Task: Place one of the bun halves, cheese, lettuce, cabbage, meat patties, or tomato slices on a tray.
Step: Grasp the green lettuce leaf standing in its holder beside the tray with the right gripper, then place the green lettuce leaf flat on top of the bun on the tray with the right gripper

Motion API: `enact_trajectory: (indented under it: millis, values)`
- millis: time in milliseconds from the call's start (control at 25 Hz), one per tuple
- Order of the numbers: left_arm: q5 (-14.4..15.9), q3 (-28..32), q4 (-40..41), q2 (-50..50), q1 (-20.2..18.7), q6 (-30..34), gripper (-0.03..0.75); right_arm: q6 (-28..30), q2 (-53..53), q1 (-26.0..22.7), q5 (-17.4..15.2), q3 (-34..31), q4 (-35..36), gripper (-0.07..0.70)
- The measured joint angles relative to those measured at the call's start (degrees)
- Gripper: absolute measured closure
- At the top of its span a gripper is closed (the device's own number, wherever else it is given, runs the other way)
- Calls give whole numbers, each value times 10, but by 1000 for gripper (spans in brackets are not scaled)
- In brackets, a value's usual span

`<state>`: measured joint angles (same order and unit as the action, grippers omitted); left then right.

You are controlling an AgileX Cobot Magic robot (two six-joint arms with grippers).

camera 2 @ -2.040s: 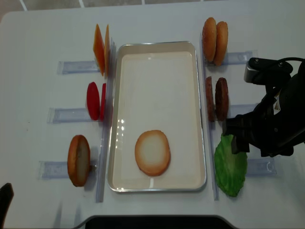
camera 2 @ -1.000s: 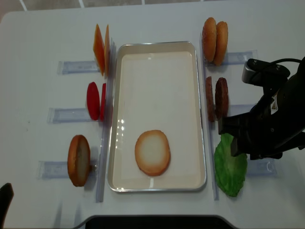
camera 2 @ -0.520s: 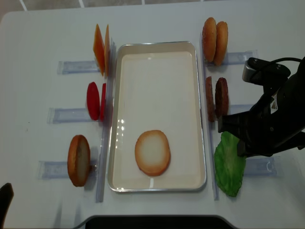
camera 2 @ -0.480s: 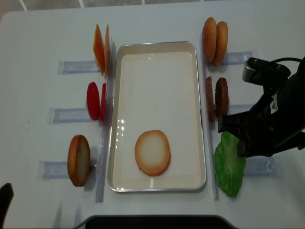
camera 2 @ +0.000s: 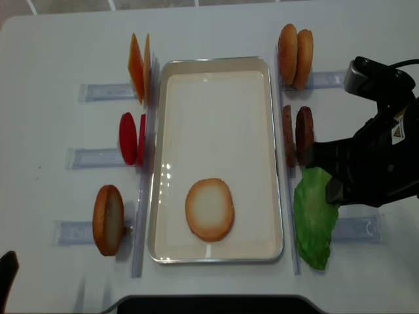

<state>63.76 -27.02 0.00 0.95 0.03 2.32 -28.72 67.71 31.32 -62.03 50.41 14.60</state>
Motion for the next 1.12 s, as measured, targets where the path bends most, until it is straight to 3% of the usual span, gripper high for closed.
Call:
enact_trajectory:
  millis: [240,520,680,760,1000,1120]
  values:
    - [0,0,0,0,0,0,307,0,-20,0,-6,4,6,617]
    - [0,0,0,0,0,0,307,-4,-25,0,-56,33,-1,617]
    - [0,0,0,0,0,0,307,-1,-36,0,-59,49,2,617]
    - [0,0,0,0,0,0,307,14,-40,0,-44,50,20,617]
    - [0,0,0,0,0,0,307,123,-40,0,67,50,143,617]
    - [0,0,0,0,0,0,307,157,-29,0,99,50,177,617]
